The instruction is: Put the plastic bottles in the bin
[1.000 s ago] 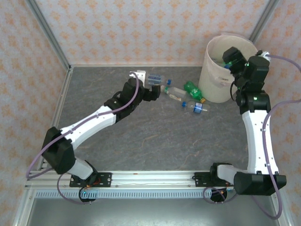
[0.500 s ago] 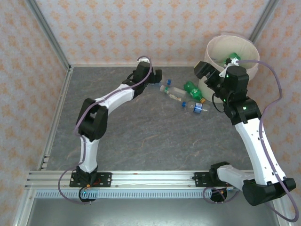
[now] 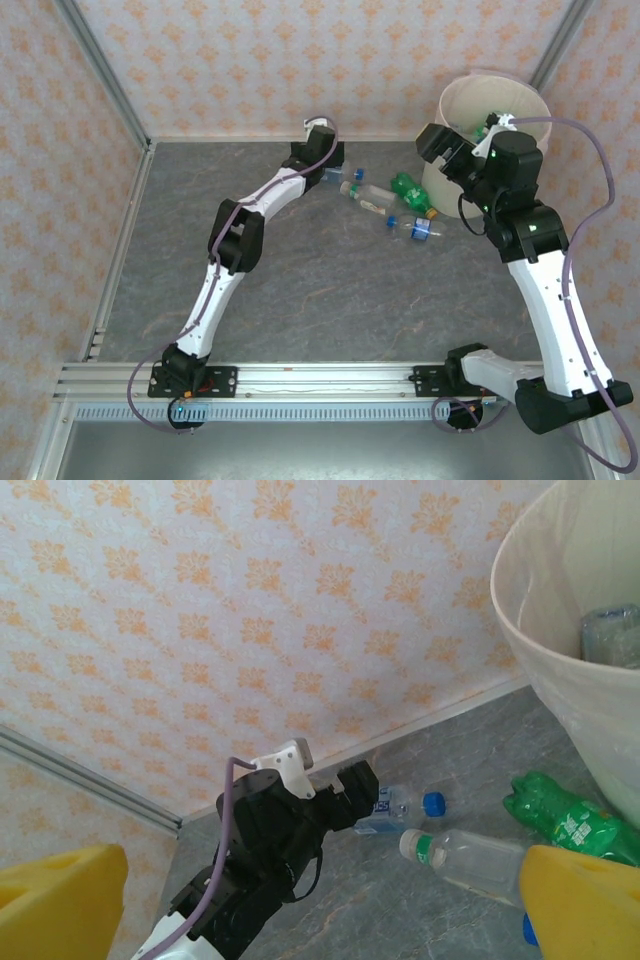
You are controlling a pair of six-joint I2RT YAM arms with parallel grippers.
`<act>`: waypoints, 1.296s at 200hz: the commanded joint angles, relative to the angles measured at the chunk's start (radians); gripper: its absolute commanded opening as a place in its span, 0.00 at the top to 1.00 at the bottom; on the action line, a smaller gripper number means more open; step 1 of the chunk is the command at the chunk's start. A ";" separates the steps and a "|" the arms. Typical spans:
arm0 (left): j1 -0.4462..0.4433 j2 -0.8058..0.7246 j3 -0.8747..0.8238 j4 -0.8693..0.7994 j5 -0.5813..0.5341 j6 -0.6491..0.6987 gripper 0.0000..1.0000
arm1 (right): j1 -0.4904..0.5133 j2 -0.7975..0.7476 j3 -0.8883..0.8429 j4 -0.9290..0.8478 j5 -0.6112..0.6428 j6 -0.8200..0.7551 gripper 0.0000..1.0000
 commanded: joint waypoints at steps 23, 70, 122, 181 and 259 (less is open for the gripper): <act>0.028 0.014 0.010 -0.097 -0.037 0.036 0.01 | 0.006 0.034 0.053 -0.017 0.014 -0.051 0.00; 0.028 -0.148 -0.267 -0.043 -0.008 0.027 0.01 | 0.006 0.079 0.072 0.019 -0.030 -0.062 0.00; 0.027 -0.350 -0.583 -0.024 0.013 -0.019 0.03 | 0.008 0.075 0.022 0.080 -0.076 -0.028 0.00; 0.019 -0.641 -1.016 0.028 0.130 -0.142 0.04 | 0.014 0.055 -0.050 0.134 -0.097 0.008 0.00; -0.005 -0.947 -1.176 -0.035 0.324 -0.098 0.08 | 0.024 0.011 -0.123 0.157 -0.112 0.025 0.00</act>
